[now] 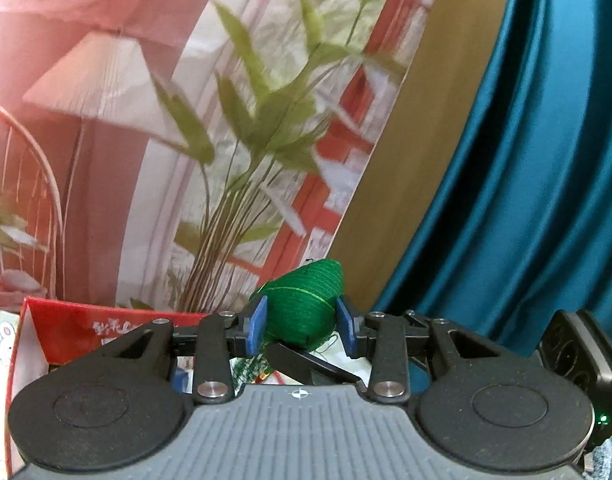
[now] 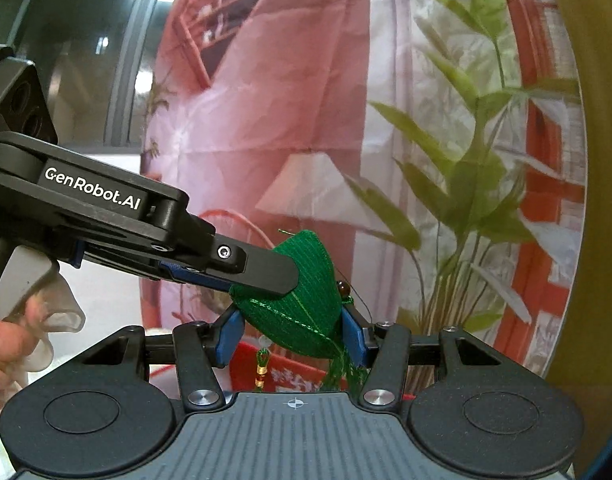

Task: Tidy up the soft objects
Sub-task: 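Lift the green pouch with both tools over the red box, then lower the green pouch into the box and open both tools, then withdraw both tools from the box down to the pink knitted towel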

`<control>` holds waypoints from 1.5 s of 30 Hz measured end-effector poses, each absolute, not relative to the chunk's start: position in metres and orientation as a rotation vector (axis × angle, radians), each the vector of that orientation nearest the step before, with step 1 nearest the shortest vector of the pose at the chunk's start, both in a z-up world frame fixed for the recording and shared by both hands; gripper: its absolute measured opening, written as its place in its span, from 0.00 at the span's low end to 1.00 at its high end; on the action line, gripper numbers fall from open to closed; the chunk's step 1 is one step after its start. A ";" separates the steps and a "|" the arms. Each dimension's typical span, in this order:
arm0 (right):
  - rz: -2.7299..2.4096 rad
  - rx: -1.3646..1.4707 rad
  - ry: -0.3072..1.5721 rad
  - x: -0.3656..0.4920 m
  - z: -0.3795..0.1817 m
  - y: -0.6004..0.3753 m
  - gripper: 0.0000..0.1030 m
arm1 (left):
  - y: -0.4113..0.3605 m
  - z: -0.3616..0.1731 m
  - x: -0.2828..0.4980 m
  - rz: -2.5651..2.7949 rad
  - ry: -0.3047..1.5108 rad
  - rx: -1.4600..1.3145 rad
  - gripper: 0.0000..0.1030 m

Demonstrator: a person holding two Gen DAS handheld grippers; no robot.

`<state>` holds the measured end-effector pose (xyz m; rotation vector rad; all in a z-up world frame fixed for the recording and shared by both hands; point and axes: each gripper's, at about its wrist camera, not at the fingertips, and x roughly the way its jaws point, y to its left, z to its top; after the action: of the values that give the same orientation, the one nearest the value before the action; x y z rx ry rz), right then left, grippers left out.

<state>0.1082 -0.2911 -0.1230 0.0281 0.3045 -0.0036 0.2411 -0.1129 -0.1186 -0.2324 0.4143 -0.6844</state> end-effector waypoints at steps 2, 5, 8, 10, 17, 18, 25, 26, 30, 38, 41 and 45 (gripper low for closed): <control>-0.007 0.023 0.333 0.114 -0.134 -0.292 0.47 | -0.116 -0.131 0.255 -0.676 0.454 -0.236 0.38; -0.006 0.032 0.393 0.125 -0.157 -0.297 0.47 | -0.119 -0.153 0.270 -0.665 0.519 -0.226 0.38; -0.003 0.066 0.453 0.130 -0.181 -0.300 0.47 | -0.120 -0.172 0.281 -0.652 0.582 -0.222 0.38; -0.004 0.085 0.489 0.133 -0.195 -0.300 0.47 | -0.121 -0.184 0.289 -0.646 0.612 -0.225 0.38; -0.028 0.118 0.577 0.142 -0.229 -0.303 0.48 | -0.125 -0.210 0.304 -0.624 0.669 -0.218 0.39; -0.033 0.117 0.584 0.142 -0.232 -0.302 0.48 | -0.126 -0.210 0.305 -0.618 0.667 -0.214 0.39; -0.106 0.104 0.596 0.149 -0.235 -0.301 0.62 | -0.116 -0.203 0.302 -0.548 0.619 -0.170 0.39; -0.112 0.097 0.591 0.148 -0.234 -0.299 0.65 | -0.113 -0.201 0.301 -0.536 0.612 -0.163 0.40; -0.129 0.083 0.596 0.143 -0.229 -0.296 0.75 | -0.096 -0.196 0.291 -0.489 0.590 -0.137 0.51; -0.177 0.082 0.583 0.127 -0.218 -0.284 0.99 | -0.062 -0.185 0.259 -0.405 0.514 -0.068 0.97; -0.197 0.091 0.585 0.121 -0.215 -0.279 1.00 | -0.052 -0.183 0.246 -0.372 0.499 -0.036 1.00; -0.240 0.133 0.570 0.109 -0.209 -0.273 1.00 | -0.040 -0.184 0.229 -0.309 0.491 0.036 1.00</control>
<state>0.1090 -0.2727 -0.2093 0.1330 0.5700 -0.2398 0.2286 -0.0404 -0.1837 0.0357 0.4912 -0.3086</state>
